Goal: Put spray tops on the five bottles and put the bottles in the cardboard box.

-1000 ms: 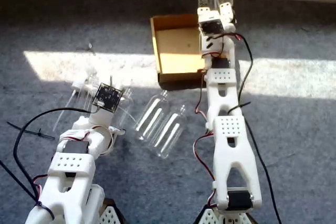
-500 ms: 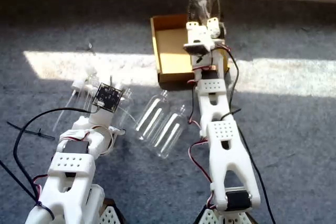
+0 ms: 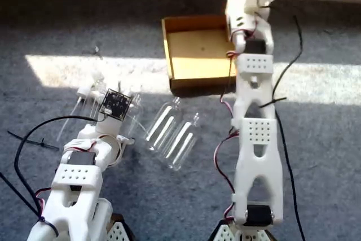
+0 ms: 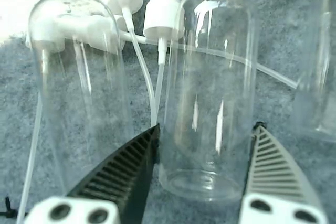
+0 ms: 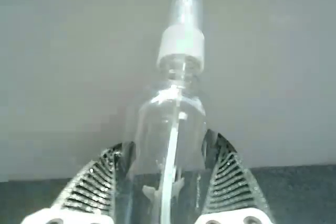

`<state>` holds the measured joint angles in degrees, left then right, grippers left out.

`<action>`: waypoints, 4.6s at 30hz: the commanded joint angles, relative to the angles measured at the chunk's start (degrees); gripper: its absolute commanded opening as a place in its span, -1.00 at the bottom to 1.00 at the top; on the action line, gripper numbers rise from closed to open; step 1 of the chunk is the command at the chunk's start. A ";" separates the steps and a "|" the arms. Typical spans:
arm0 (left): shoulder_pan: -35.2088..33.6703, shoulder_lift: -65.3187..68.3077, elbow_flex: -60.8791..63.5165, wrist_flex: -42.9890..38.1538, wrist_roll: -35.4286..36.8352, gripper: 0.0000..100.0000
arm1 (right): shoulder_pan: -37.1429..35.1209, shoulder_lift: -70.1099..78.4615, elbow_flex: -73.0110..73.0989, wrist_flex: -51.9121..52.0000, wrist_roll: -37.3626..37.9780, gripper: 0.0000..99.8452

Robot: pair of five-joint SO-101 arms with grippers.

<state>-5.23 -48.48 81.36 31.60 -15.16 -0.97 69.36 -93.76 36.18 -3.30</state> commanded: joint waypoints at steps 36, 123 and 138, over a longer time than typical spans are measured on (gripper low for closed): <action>-0.40 -0.22 -0.04 -1.49 -0.26 -0.50 | 1.01 -101.85 63.69 62.37 8.79 -0.99; 7.52 66.68 -84.88 25.58 21.98 -0.71 | 0.84 -174.55 188.26 -5.67 5.89 -0.99; 7.60 66.42 -83.47 28.48 26.11 -0.71 | 0.84 -174.55 188.26 -5.67 5.80 -0.99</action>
<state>2.68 21.41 -1.10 58.15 8.66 -0.44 -104.53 94.90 31.69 3.12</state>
